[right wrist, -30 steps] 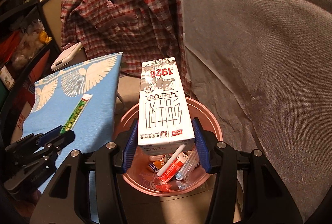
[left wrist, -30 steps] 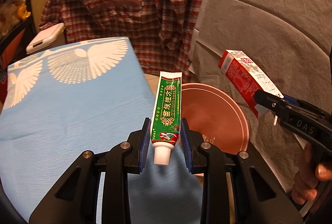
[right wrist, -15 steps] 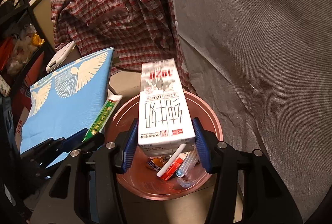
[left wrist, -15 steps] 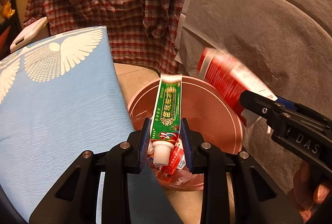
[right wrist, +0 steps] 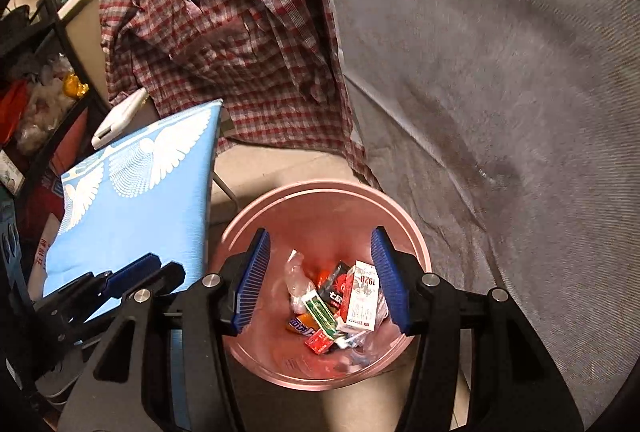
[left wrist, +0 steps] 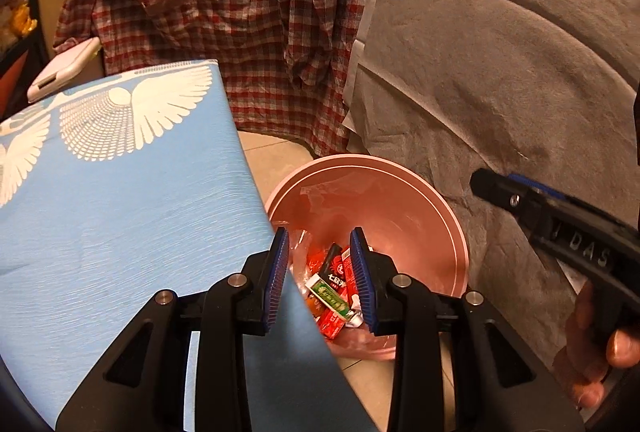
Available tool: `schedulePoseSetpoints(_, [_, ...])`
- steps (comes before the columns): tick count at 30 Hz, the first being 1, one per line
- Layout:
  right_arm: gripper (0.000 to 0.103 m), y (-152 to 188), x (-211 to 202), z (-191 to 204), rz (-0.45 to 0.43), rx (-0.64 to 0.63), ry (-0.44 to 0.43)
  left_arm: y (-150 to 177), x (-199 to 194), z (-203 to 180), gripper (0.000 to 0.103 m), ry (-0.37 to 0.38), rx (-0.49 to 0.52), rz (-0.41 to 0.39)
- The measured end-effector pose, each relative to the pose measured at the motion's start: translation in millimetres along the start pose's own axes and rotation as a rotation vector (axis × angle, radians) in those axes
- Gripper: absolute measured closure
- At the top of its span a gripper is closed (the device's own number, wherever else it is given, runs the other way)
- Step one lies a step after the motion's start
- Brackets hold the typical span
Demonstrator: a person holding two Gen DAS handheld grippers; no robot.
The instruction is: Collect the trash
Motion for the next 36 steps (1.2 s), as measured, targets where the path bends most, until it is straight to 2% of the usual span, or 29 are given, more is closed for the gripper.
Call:
schedulePoseSetpoints(7, [0.05,-4,-58,4,-0.113,-0.036,-0.024,10,-53,-3,0.071,-0.012,0.032,-0.056])
schedulePoseSetpoints(18, [0.038,29,-151,-10,-0.224,-0.055,-0.015,30,-139,-14,0.07,-0.06,0.011,-0.183])
schedulePoseSetpoints(20, [0.031,35,-164,-13,-0.244,-0.068,-0.004,40,-151,-17,0.064,-0.08,0.003,-0.199])
schedulePoseSetpoints(24, [0.019,50,-184,-23,-0.288,-0.085,0.03,62,-168,-23,0.058,-0.084,-0.032,-0.212])
schedulePoseSetpoints(28, [0.005,72,-193,-29,-0.294,-0.1,0.045,85,-181,-28,0.038,-0.125,-0.041,-0.231])
schedulePoseSetpoints(29, [0.005,78,-193,-31,-0.291,-0.104,0.055,90,-182,-29,0.035,-0.134,-0.042,-0.231])
schedulePoseSetpoints(31, [0.005,88,-195,-32,-0.283,-0.103,0.052,101,-186,-32,0.017,-0.156,-0.05,-0.234])
schedulePoseSetpoints(32, [0.005,92,-194,-33,-0.28,-0.107,0.054,108,-186,-32,0.013,-0.166,-0.057,-0.234])
schedulePoseSetpoints(36, [0.005,99,-186,-38,-0.265,-0.128,0.098,124,-181,-34,0.008,-0.192,-0.062,-0.215])
Point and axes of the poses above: each gripper's, at about its wrist camera, not at the fingertips, and x roughly the way its jaws point, z to its left, y to its underside, the point moved 9 cm from there along x, roughly the way its jaws point, and after that the axes turned 9 degrees about y, right-handed, at the moved point
